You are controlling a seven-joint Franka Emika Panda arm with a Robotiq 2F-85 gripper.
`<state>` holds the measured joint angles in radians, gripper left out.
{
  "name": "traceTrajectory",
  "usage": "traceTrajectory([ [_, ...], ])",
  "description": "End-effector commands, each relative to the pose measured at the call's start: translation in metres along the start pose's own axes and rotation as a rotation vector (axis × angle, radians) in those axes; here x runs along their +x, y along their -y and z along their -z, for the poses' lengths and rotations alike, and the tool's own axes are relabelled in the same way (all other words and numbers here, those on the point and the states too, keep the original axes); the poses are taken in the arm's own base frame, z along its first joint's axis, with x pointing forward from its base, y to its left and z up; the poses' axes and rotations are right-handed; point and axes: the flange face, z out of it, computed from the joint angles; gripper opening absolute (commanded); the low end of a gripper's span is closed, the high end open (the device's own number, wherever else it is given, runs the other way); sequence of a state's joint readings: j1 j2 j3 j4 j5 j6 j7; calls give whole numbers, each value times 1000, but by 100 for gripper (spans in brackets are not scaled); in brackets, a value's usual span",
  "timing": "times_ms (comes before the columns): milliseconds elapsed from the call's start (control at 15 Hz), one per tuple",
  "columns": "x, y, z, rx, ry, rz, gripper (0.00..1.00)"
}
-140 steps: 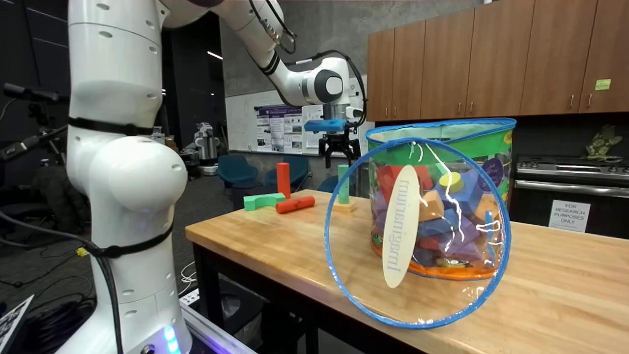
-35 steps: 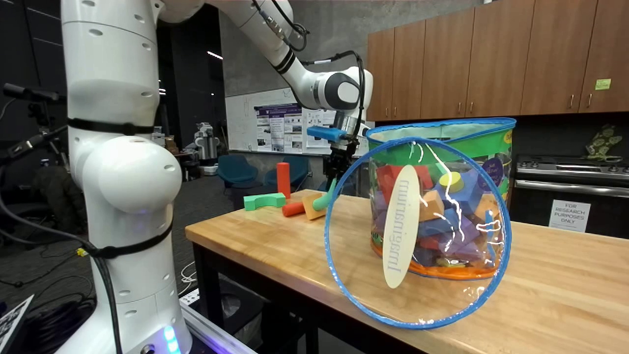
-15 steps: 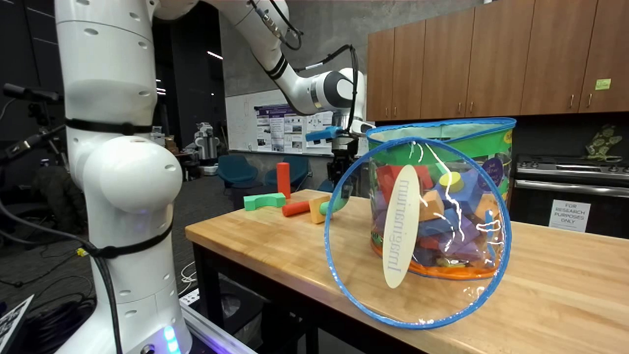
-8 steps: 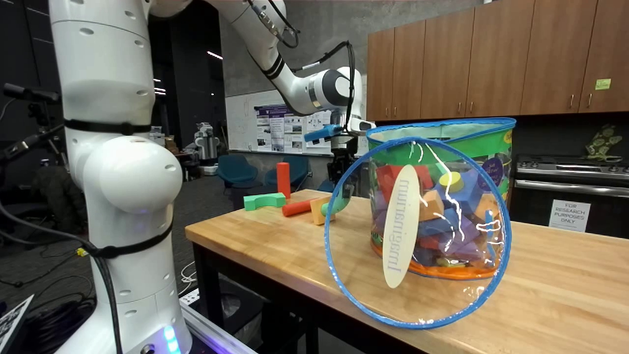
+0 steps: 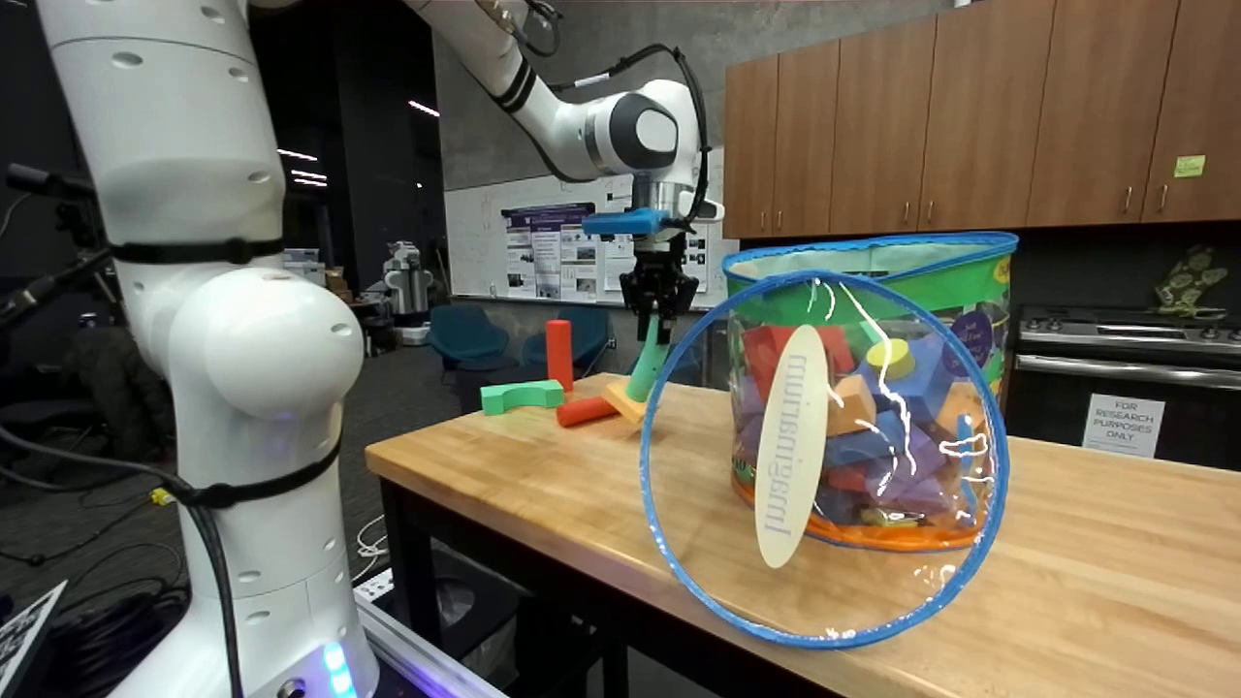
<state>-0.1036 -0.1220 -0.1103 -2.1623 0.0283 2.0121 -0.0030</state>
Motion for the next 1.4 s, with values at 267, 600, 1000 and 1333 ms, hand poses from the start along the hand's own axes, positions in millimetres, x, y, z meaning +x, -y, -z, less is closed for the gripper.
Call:
traceTrajectory([
  [267,-39,-13,105,89,-178,160,15],
  [600,-64,-41,183,93,-283,156,15],
  [1000,-83,-108,258,111,-427,18,15],
  [1333,-84,-159,276,98,-466,-114,15],
])
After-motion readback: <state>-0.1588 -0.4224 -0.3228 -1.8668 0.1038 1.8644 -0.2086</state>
